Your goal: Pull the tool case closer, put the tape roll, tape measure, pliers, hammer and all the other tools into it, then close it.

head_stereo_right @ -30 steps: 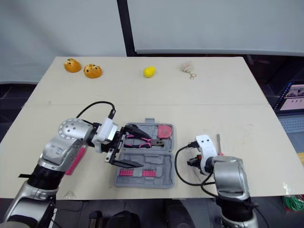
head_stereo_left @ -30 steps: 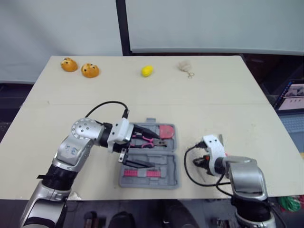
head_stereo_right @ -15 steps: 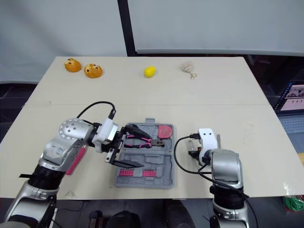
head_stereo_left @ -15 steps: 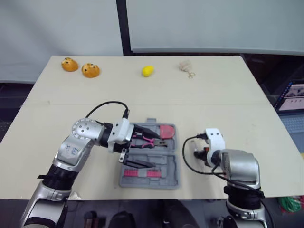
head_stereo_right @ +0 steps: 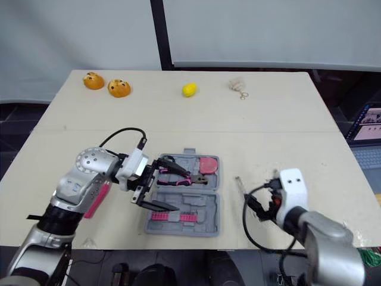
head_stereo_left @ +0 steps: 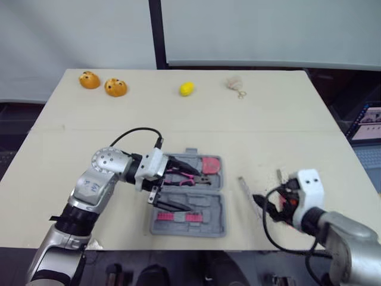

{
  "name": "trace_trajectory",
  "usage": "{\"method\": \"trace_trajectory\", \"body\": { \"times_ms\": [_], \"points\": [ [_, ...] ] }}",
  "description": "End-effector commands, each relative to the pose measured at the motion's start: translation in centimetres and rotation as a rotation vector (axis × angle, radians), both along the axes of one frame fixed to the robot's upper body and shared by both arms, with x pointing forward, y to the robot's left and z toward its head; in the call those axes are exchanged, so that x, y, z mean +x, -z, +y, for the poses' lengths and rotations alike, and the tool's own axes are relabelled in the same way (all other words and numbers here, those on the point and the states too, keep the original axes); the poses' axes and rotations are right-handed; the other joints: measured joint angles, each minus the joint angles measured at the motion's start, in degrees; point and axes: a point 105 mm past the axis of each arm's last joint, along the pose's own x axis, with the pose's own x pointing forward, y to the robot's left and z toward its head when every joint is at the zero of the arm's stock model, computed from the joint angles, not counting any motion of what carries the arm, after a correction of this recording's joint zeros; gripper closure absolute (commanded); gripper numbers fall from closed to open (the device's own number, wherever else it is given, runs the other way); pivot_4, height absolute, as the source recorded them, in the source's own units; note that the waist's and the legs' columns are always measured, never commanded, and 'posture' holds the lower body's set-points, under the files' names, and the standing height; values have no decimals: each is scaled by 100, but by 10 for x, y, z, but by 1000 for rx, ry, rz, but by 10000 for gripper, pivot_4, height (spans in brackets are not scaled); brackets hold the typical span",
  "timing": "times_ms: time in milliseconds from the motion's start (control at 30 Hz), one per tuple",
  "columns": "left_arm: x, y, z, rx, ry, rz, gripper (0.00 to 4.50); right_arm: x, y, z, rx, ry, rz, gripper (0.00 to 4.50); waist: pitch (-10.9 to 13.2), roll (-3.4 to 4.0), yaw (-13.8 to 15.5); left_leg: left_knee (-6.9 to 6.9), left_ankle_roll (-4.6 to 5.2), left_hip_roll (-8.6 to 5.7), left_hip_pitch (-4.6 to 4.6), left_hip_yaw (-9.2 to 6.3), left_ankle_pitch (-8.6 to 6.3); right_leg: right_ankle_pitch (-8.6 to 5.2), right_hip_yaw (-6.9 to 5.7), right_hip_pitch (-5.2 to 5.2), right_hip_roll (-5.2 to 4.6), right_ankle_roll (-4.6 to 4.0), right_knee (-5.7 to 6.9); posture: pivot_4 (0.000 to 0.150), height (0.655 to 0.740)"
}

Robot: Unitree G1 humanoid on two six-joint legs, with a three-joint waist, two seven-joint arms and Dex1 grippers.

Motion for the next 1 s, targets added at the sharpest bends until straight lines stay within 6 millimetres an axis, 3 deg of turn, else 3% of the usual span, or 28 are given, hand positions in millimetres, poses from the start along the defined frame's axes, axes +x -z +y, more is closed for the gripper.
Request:
{"method": "trace_trajectory", "body": {
  "times_ms": [33, 167, 533, 1000],
  "points": [
    [3, -6, -1, -12, 15, -27, 0, -13, -4, 9, -26, -82, -107, 1000, 0, 0, 0, -2, 0, -6, 1, -1, 0, 0, 0, 0, 0, 0, 0, 1500, 7400],
    [4, -7, 0, -7, 15, -31, 0, -15, 17, 12, -26, -78, -110, 1000, 0, 0, -28, -5, 0, -7, 3, -1, 0, -1, 2, 0, 1, -2, 1, 1500, 7400],
    [5, -10, 1, -3, 2, -34, 0, 16, 54, 18, -82, -13, -131, 1000, -1, -2, 2, -4, 3, 15, 5, 1, 2, 0, 4, 0, -6, -1, -1, 1500, 7400],
    [6, -11, 0, 1, -1, -41, 0, 39, 60, 25, -85, 1, -141, 1000, -2, -1, -1, -4, 3, 23, 5, 2, 3, -1, 4, -1, -4, -2, 1, 1500, 7400]
  ]
}}
